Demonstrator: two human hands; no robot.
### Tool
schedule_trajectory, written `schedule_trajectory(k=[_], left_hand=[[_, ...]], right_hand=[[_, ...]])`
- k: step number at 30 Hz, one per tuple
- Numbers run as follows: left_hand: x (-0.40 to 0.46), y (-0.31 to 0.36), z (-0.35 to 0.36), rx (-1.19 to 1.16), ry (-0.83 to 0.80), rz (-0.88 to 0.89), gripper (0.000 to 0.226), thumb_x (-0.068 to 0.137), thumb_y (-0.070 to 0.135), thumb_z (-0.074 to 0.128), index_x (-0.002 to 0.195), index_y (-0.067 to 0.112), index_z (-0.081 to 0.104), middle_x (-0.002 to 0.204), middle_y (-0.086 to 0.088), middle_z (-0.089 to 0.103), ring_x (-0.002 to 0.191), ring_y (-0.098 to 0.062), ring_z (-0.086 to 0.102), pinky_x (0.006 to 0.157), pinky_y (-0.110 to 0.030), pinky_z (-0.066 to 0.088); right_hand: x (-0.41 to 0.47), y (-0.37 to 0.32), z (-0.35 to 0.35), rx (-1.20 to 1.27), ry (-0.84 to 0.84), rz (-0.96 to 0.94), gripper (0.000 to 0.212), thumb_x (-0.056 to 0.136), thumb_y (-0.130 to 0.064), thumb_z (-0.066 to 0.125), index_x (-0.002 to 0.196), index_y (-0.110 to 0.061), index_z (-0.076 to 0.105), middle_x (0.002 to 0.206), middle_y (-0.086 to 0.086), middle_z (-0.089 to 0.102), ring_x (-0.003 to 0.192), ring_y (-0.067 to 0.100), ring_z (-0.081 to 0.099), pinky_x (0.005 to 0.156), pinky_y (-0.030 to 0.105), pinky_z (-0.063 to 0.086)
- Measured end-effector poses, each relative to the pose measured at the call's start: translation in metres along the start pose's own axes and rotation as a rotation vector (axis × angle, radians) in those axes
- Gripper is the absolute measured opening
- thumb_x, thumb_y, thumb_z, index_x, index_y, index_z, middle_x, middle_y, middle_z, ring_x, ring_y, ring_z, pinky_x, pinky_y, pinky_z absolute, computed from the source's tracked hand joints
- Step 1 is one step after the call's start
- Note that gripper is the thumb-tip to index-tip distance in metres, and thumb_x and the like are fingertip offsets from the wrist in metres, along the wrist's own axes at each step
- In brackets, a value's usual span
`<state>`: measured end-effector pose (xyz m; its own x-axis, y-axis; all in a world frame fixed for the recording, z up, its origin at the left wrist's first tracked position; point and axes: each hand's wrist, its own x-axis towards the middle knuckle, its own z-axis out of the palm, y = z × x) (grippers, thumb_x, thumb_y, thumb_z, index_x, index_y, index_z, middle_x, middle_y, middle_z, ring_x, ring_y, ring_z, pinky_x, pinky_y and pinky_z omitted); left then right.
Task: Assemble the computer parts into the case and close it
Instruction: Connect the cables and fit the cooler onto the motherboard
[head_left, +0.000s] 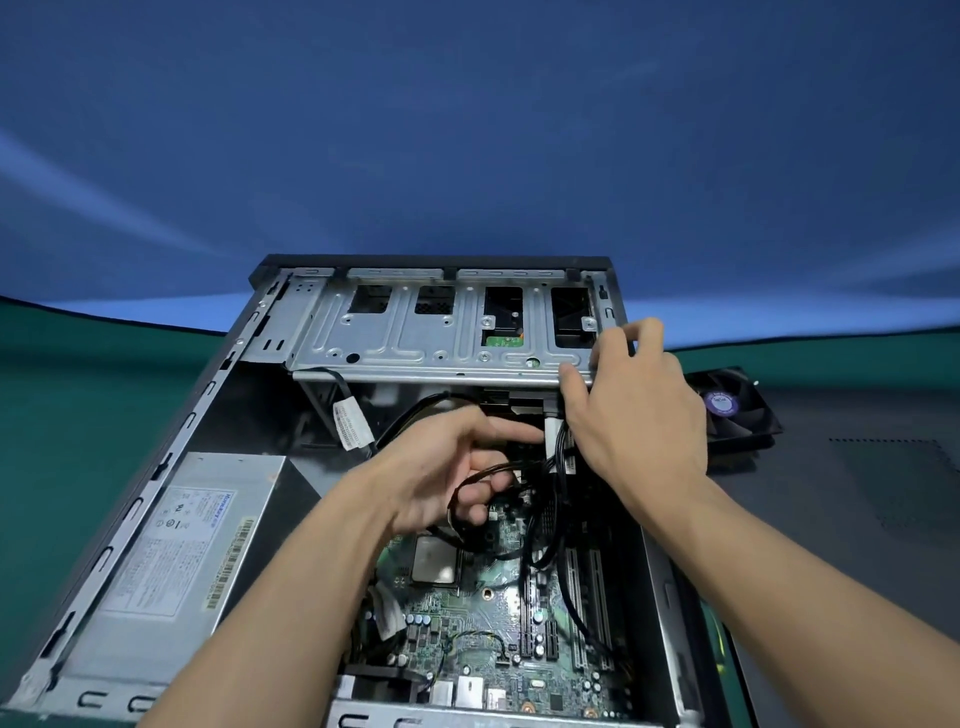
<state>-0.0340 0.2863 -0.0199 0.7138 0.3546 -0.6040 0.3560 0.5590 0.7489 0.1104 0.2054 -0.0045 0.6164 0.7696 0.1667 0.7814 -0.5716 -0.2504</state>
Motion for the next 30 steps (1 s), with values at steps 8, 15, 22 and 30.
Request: schedule_trajectory(k=[8, 15, 22, 30], left_hand=[[-0.002, -0.001, -0.009, -0.136, -0.023, 0.093, 0.043, 0.094, -0.003, 0.039, 0.091, 0.016, 0.077, 0.066, -0.004, 0.063, 0.036, -0.002, 0.031, 0.031, -0.011, 0.023], [-0.006, 0.003, -0.01, -0.282, -0.058, 0.279, 0.027, 0.073, 0.003, 0.058, 0.086, 0.015, 0.078, 0.077, -0.011, 0.07, 0.04, -0.003, 0.037, 0.034, -0.011, 0.028], [-0.014, 0.003, -0.01, -0.34, -0.379, 0.301, 0.022, 0.065, -0.002, 0.072, 0.078, 0.015, 0.078, 0.075, -0.009, 0.066, 0.047, -0.005, 0.044, 0.037, -0.011, 0.035], [-0.011, 0.002, -0.001, -0.071, -0.372, 0.151, 0.041, 0.085, -0.01, 0.036, 0.086, 0.004, 0.075, 0.065, -0.003, 0.054, 0.049, -0.008, 0.05, 0.047, -0.021, 0.05]], right_hand=[[0.001, 0.0, -0.002, 0.002, -0.006, 0.009, 0.033, 0.096, -0.039, 0.038, 0.115, -0.013, 0.047, 0.125, 0.005, 0.034, 0.081, 0.023, 0.038, 0.055, 0.032, 0.024], [0.001, 0.0, -0.001, -0.002, 0.012, 0.0, 0.03, 0.096, -0.035, 0.038, 0.113, -0.011, 0.048, 0.124, 0.006, 0.035, 0.075, 0.024, 0.04, 0.051, 0.032, 0.02], [0.001, 0.001, 0.001, 0.024, 0.034, -0.003, 0.026, 0.096, -0.03, 0.038, 0.109, -0.01, 0.049, 0.122, 0.007, 0.036, 0.072, 0.026, 0.041, 0.055, 0.032, 0.023], [0.001, 0.001, 0.002, 0.019, 0.05, -0.011, 0.028, 0.096, -0.031, 0.039, 0.111, -0.01, 0.05, 0.124, 0.008, 0.037, 0.073, 0.028, 0.041, 0.059, 0.032, 0.025]])
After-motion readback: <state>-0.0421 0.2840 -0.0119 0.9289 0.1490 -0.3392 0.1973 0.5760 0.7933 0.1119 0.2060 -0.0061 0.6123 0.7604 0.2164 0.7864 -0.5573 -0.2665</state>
